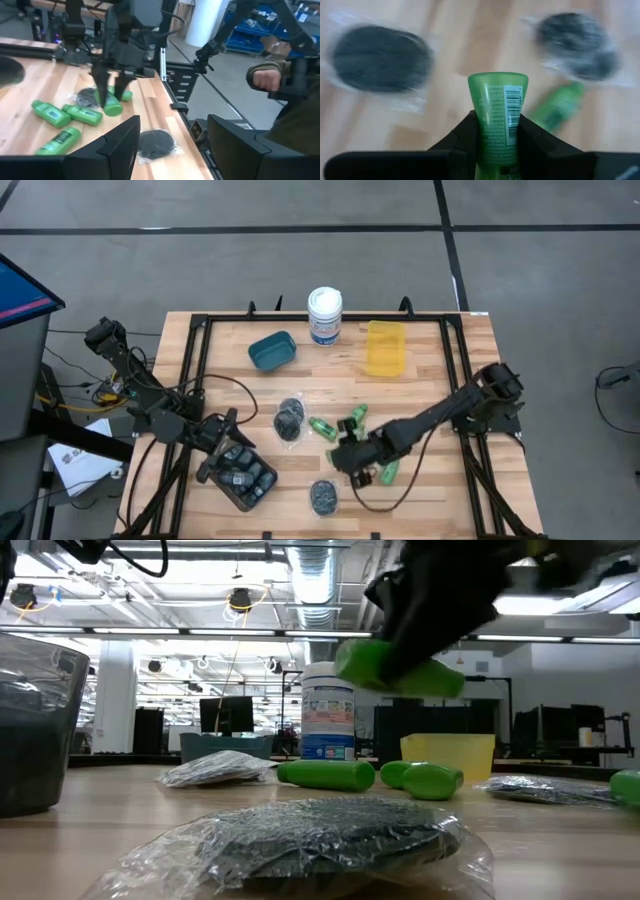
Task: Pick & Place Travel size toiletries
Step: Put the green shampoo bottle into the yellow bin
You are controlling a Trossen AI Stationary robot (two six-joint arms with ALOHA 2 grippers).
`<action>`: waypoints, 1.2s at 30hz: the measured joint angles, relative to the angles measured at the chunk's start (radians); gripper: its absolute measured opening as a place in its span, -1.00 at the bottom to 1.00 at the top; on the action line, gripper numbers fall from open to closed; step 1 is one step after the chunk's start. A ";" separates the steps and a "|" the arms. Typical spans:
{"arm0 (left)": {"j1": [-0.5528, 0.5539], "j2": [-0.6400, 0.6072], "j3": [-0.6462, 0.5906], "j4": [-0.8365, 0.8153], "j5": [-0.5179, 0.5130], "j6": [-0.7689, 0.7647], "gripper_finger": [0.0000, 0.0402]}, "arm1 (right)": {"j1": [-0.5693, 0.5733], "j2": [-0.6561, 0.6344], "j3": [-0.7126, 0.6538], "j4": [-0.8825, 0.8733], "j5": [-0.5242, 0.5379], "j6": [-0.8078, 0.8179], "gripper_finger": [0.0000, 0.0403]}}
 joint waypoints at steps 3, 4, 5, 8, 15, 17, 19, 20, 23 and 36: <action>0.000 0.000 0.000 0.000 -0.022 0.008 0.13 | -0.059 -0.010 0.016 0.045 0.077 -0.066 -0.57; 0.000 0.000 0.000 0.000 -0.030 0.009 0.13 | -0.077 -0.018 0.014 0.045 0.123 -0.083 -0.57; 0.000 0.000 0.000 -0.001 -0.040 0.010 0.13 | -0.096 -0.026 0.010 0.043 0.175 -0.102 -0.57; 0.000 0.000 0.000 -0.002 -0.064 0.011 0.13 | -0.158 -0.028 0.013 0.119 0.283 -0.149 -0.57; 0.000 0.000 0.000 0.000 -0.154 0.088 0.13 | -0.321 -0.011 0.013 0.423 0.334 -0.155 -0.57; 0.000 0.000 0.000 0.000 -0.188 0.128 0.13 | -0.372 -0.003 0.011 0.521 0.333 -0.153 -0.57; 0.000 0.000 0.000 0.000 -0.222 0.159 0.13 | -0.422 -0.002 0.012 0.625 0.332 -0.134 -0.57; 0.000 0.000 0.000 0.001 -0.238 0.165 0.13 | -0.447 0.012 0.015 0.681 0.334 -0.121 -0.57; 0.000 0.000 0.000 0.000 -0.266 0.167 0.13 | -0.513 0.041 0.011 0.743 0.326 -0.082 -0.57; 0.000 -0.002 0.000 -0.002 -0.449 0.267 0.13 | -0.583 0.375 0.385 0.686 0.274 -0.117 -0.57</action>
